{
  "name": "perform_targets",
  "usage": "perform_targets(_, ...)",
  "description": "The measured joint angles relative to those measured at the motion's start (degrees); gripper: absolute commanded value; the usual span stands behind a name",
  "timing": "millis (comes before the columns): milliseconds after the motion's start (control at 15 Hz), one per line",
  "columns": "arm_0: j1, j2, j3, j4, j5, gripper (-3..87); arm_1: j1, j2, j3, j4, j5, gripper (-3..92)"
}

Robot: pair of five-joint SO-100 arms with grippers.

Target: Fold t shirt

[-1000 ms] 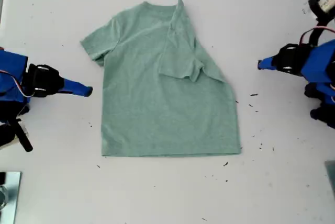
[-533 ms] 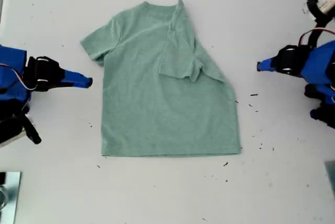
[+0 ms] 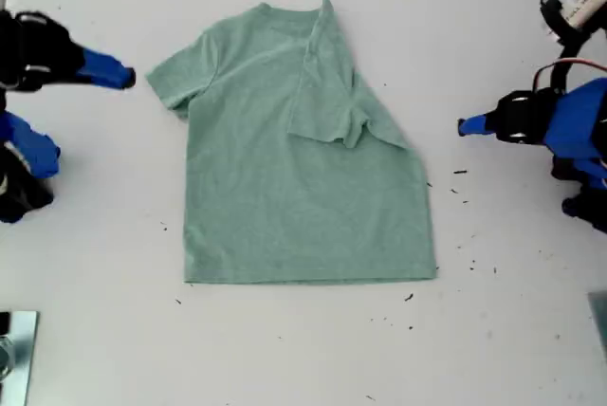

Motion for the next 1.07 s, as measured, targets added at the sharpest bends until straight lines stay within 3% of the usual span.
perform_targets(133, -8.70, -15.03, -12.66, 6.15, 9.84, 26.2, -0.18, 0.00, 0.00, 0.00, 0.00, 4.6)
perform_targets(200, -11.43, -18.02, -14.06, 7.03, 12.74, 29.1, -0.18, 0.00, 0.00, 0.00, 0.00, 7.6)
perform_targets(467, -18.19, -20.21, -11.69, 7.65, 19.16, 21.4, 0.88, 0.00, 0.00, 0.26, 0.26, 7.1)
perform_targets(533, -19.60, -20.83, -11.34, 5.89, 18.90, 10.4, 0.70, 0.00, 0.00, 0.26, 0.26, 6.9)
perform_targets(600, -19.86, -21.01, -10.28, 5.80, 19.78, 9.5, 0.70, 0.00, 0.00, 0.26, 0.26, 6.9)
perform_targets(667, -20.57, -21.01, -9.40, 4.22, 19.25, 22.4, 0.70, 0.00, 0.00, 0.26, 0.26, 6.7)
perform_targets(867, -20.04, -21.97, -7.47, 1.32, 19.07, 25.7, 0.70, 0.00, 0.09, 0.26, 0.26, 6.2)
perform_targets(1067, -17.31, -22.24, 4.22, -7.21, 14.06, 26.1, 0.70, 0.00, 0.09, 0.26, 0.26, 6.2)
